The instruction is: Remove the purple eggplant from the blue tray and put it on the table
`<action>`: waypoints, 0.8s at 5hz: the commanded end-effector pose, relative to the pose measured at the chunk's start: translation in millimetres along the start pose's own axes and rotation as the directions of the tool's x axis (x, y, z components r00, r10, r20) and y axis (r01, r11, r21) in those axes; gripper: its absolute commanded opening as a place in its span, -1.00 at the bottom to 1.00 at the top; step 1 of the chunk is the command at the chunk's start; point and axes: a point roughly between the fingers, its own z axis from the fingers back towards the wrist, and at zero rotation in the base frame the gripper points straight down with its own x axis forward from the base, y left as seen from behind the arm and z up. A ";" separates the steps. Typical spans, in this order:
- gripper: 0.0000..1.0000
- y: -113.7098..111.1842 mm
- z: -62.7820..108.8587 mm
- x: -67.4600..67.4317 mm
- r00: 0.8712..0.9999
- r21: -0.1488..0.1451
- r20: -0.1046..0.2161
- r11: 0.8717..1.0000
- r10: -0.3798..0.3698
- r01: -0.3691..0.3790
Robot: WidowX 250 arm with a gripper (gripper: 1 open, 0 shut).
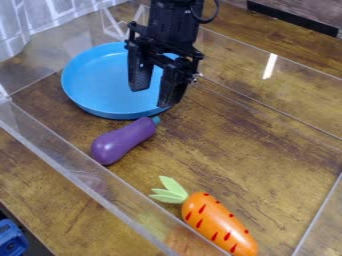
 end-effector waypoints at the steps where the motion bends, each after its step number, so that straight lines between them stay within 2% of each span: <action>1: 1.00 14.5 27.9 4.8 0.995 0.008 0.096 1.000 0.009 -0.010; 2: 1.00 22.1 44.6 7.8 0.989 0.012 0.144 1.000 0.021 -0.023; 3: 1.00 30.6 54.8 10.6 0.978 -0.011 0.179 0.994 0.109 -0.109; 4: 1.00 31.4 49.6 15.8 0.973 -0.016 0.180 0.989 0.147 -0.147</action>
